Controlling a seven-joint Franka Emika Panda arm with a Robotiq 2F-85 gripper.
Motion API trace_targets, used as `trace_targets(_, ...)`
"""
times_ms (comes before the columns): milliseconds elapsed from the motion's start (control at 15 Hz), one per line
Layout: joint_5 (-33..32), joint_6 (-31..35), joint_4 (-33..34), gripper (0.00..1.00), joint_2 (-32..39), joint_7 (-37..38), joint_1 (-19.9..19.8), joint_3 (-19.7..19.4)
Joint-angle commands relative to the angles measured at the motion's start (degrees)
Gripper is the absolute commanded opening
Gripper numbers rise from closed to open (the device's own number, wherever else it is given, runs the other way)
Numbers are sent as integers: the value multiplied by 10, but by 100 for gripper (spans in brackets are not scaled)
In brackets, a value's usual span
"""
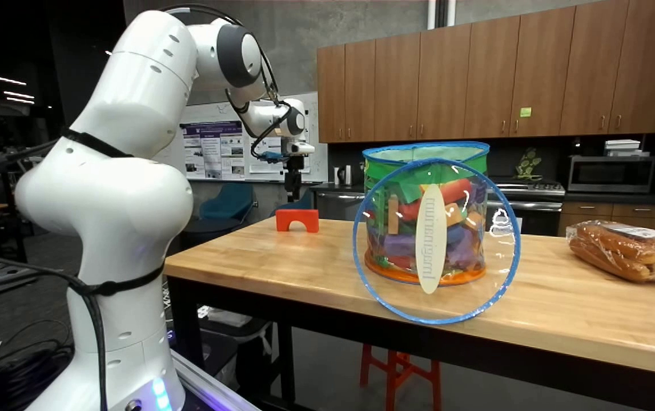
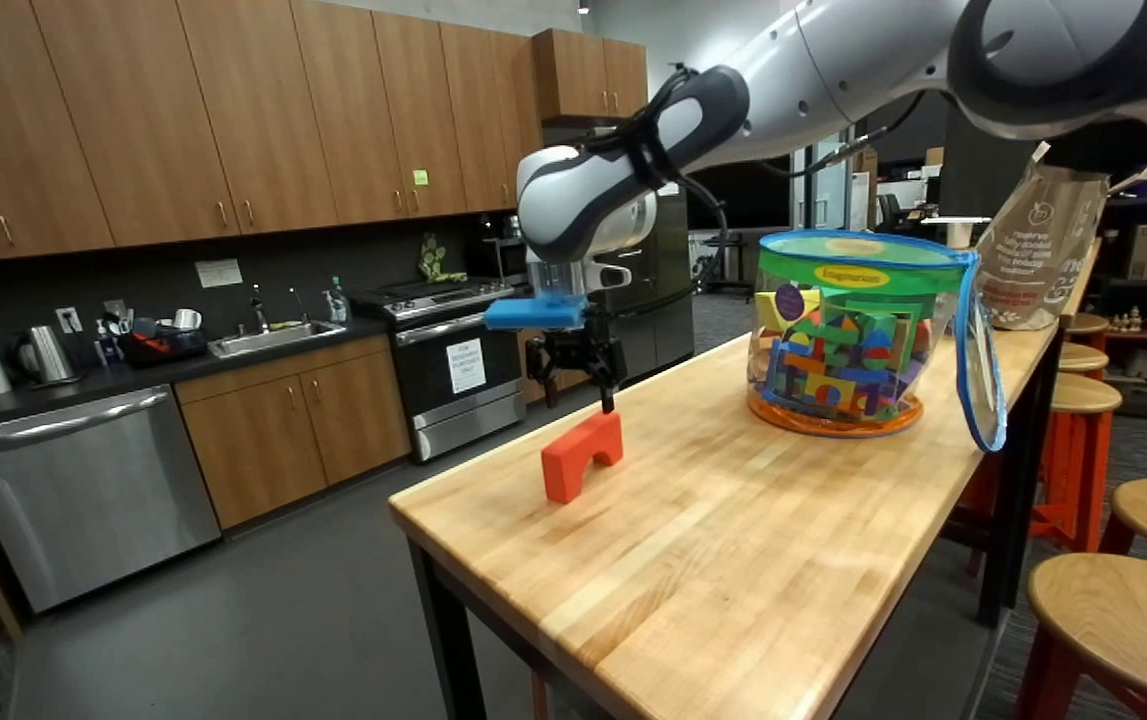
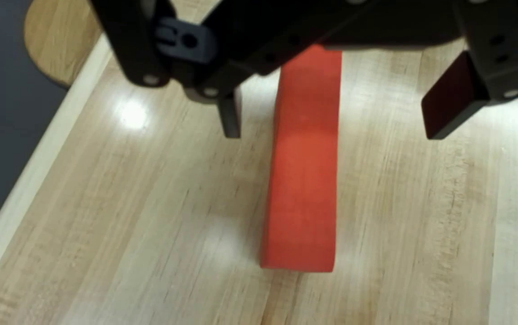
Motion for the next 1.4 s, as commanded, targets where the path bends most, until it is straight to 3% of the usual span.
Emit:
trace_targets(0, 4, -26, 51, 100, 41, -10, 15, -14)
trace_targets(400, 17, -38, 65, 100, 74, -10, 18, -17)
trace_targets(467, 19, -40, 68, 75, 77, -11, 19, -17)
trace_targets(600, 20, -44, 69, 69, 77, -10, 21, -18)
trace_targets(1067, 15, -64, 53, 15, 31, 5, 21, -28)
trace_targets(1333, 9, -71, 17, 14, -28, 16, 16, -39)
